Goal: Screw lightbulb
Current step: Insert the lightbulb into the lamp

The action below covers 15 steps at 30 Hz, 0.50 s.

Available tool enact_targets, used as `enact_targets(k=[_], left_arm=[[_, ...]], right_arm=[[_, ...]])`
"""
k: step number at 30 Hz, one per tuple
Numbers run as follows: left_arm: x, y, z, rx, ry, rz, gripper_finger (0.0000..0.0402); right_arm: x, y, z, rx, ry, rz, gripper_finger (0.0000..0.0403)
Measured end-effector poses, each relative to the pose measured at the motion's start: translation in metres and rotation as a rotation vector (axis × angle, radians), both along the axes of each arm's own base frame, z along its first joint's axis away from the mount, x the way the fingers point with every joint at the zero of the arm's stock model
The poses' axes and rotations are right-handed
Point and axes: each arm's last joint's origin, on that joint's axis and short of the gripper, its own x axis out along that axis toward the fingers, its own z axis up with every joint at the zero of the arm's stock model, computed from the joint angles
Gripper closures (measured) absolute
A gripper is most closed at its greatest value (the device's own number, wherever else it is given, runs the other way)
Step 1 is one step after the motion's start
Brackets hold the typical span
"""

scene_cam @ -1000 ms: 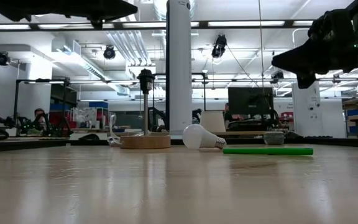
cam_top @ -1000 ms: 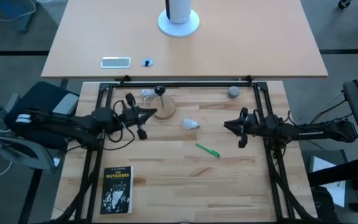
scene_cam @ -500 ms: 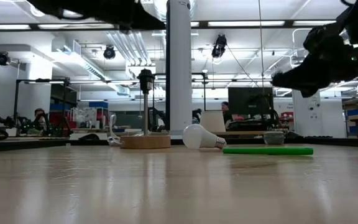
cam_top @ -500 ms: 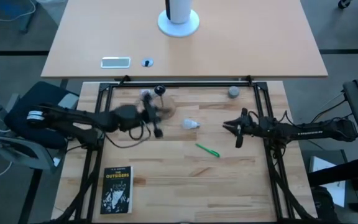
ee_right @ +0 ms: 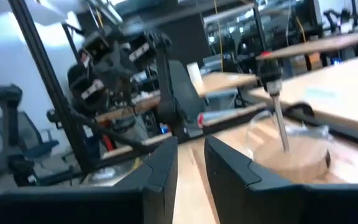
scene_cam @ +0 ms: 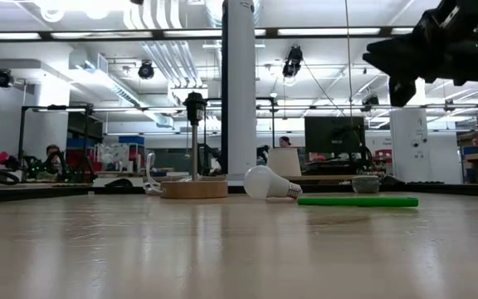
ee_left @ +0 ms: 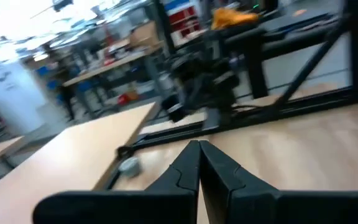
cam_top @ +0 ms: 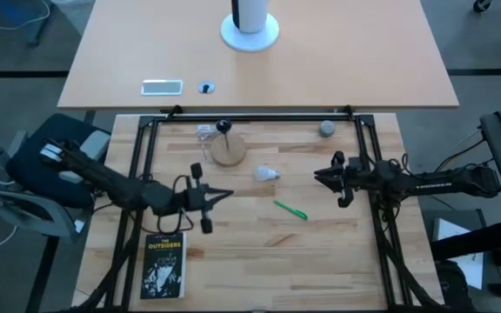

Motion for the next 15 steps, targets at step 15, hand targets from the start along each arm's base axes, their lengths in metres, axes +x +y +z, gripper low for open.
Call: enact_targets(k=[15], left_arm=[[0.001,-0.004,0.018,-0.14,-0.046,-0.074,0.0401]], right_arm=[[0.016,-0.006,0.063,-0.044,0.092,-0.129,0.0325]])
